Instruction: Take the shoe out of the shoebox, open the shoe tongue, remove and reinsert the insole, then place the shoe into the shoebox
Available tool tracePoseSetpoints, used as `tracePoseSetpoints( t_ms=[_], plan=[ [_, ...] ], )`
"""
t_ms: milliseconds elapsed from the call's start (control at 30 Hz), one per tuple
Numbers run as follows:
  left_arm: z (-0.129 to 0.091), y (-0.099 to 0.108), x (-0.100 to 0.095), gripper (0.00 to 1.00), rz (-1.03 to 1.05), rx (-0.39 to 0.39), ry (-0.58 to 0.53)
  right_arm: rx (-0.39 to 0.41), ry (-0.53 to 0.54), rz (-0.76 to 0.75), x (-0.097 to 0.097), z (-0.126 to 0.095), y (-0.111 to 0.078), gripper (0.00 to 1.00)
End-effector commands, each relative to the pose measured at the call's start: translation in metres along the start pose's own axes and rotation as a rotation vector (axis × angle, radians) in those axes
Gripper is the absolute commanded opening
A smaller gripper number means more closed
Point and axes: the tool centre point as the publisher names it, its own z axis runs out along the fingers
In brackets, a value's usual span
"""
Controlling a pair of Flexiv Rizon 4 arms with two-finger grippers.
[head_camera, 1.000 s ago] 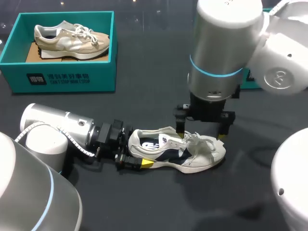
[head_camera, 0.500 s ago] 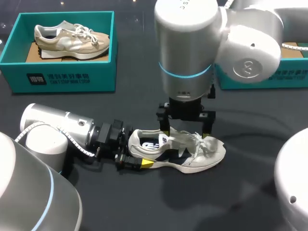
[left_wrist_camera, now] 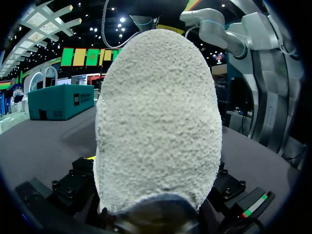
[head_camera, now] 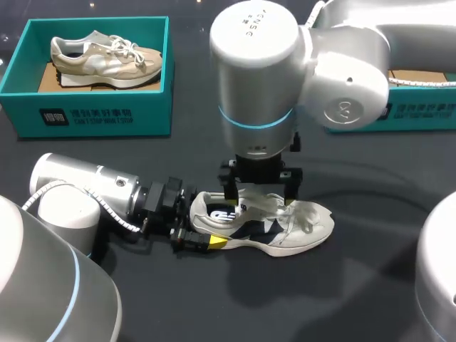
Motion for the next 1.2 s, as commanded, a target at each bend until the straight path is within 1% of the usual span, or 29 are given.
tracePoseSetpoints(
  t_ms=[33,200,367,600,733,967,1200],
  plan=[
    [0.000,0.000,0.002,0.00,0.000,0.000,-0.002,-0.010,-0.578,0.271,0.024,0.008,-0.003,1.00],
    [0.000,0.000,0.002,0.00,0.000,0.000,-0.002,0.001,-0.632,0.283,0.027,0.014,-0.001,1.00],
    [0.000,0.000,0.002,0.00,0.000,0.000,-0.002,-0.012,-0.707,0.287,0.032,0.025,0.002,1.00],
    [0.000,0.000,0.002,0.00,0.000,0.000,-0.002,-0.023,-0.755,0.311,0.027,0.035,0.005,1.00],
    [0.000,0.000,0.002,0.00,0.000,0.000,-0.002,-0.030,-0.811,0.344,0.026,0.039,0.005,1.00],
    [0.000,0.000,0.002,0.00,0.000,0.000,-0.002,-0.056,-0.875,0.376,0.024,0.046,0.007,1.00],
    [0.000,0.000,0.002,0.00,0.000,0.000,-0.002,-0.070,-0.901,0.417,0.018,0.056,0.005,1.00]
  ],
)
